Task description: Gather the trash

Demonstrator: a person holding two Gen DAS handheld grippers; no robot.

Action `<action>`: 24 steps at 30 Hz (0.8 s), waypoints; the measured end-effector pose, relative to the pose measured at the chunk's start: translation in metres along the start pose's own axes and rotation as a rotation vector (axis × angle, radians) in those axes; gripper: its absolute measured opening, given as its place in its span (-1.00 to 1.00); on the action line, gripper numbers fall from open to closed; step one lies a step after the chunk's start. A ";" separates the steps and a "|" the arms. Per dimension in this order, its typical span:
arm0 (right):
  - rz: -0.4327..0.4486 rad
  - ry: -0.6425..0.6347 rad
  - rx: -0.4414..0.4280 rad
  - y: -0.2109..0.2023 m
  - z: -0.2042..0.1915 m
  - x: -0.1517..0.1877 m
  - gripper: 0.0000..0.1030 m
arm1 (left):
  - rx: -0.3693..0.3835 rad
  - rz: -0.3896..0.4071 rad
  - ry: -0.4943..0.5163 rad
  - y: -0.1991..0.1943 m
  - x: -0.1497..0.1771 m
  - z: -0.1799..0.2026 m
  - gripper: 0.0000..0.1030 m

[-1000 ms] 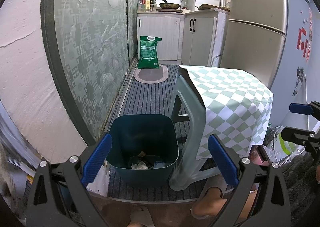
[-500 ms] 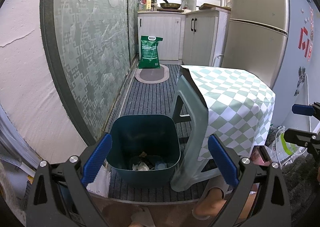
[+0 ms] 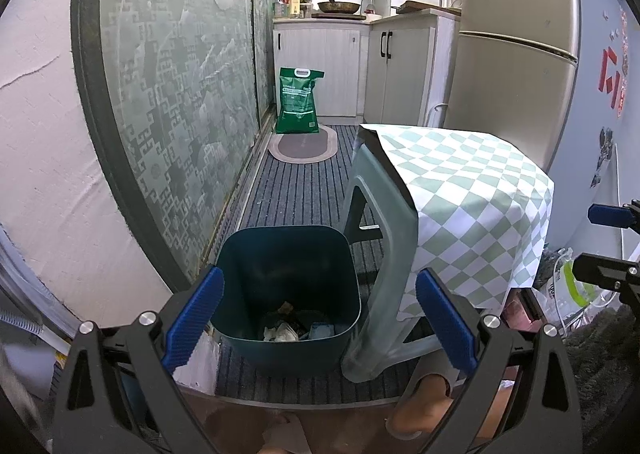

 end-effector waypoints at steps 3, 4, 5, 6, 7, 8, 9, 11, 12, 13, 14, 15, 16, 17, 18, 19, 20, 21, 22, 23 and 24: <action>-0.005 -0.002 0.001 0.002 0.000 0.001 0.93 | 0.000 0.000 0.000 0.002 0.000 0.000 0.91; -0.006 -0.002 0.002 0.003 0.000 0.001 0.93 | 0.001 -0.001 -0.001 0.001 0.000 0.000 0.91; -0.007 -0.002 0.003 0.003 0.001 0.001 0.93 | 0.001 -0.001 -0.002 0.002 0.000 0.000 0.91; -0.008 -0.001 0.003 0.004 0.000 0.001 0.93 | 0.001 -0.002 -0.003 0.003 0.000 0.000 0.91; -0.008 0.000 0.003 0.004 -0.001 0.001 0.93 | 0.000 -0.002 -0.003 0.003 0.000 0.000 0.91; -0.009 0.001 0.003 0.004 0.000 0.001 0.93 | 0.001 -0.002 -0.004 0.004 0.001 0.000 0.91; -0.010 0.002 0.003 0.005 0.000 0.002 0.93 | 0.001 -0.001 -0.001 0.003 0.001 0.000 0.91; -0.010 0.004 0.003 0.005 0.000 0.002 0.93 | -0.001 -0.001 0.001 0.004 0.000 -0.001 0.91; -0.011 0.005 0.003 0.005 0.000 0.002 0.93 | 0.001 -0.002 -0.002 0.004 0.000 -0.001 0.91; -0.010 0.004 0.003 0.005 0.000 0.002 0.93 | 0.001 -0.002 -0.003 0.004 0.000 -0.001 0.91; -0.010 0.003 0.004 0.005 0.000 0.002 0.93 | 0.002 -0.003 -0.004 0.005 0.001 -0.001 0.91; -0.009 0.002 0.004 0.005 0.001 0.002 0.93 | 0.001 -0.003 -0.004 0.006 0.000 -0.001 0.91; -0.011 0.004 0.004 0.005 0.000 0.002 0.93 | 0.000 -0.004 -0.005 0.007 0.000 -0.002 0.91; -0.011 0.004 0.003 0.005 0.000 0.002 0.93 | 0.001 -0.003 -0.004 0.007 0.000 -0.002 0.91; -0.010 0.005 0.003 0.005 0.000 0.002 0.93 | 0.001 -0.003 -0.004 0.007 0.000 -0.002 0.91; -0.011 0.005 0.003 0.006 0.000 0.002 0.93 | 0.001 -0.003 -0.003 0.007 0.000 -0.002 0.91; -0.011 0.004 0.003 0.005 0.000 0.002 0.93 | 0.001 -0.003 -0.003 0.007 0.000 -0.002 0.91; -0.010 0.004 0.004 0.005 0.000 0.002 0.93 | 0.001 -0.002 -0.003 0.008 0.000 -0.003 0.91; -0.010 0.004 0.004 0.006 0.000 0.002 0.93 | 0.000 -0.002 -0.003 0.009 0.000 -0.003 0.91; -0.010 0.005 0.003 0.005 0.000 0.002 0.93 | -0.001 -0.002 -0.004 0.009 0.000 -0.003 0.91; -0.010 0.005 0.003 0.005 0.000 0.002 0.93 | -0.001 -0.002 -0.004 0.009 -0.001 -0.003 0.91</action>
Point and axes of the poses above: each gripper's, at about its wrist camera, not at the fingertips, and y roughly the way its jaws point, z to its right, x to its underside, the point moved 5 cm from there along y, roughly the way its jaws point, and after that the axes turned 6 degrees about y, right-handed, at the moved point
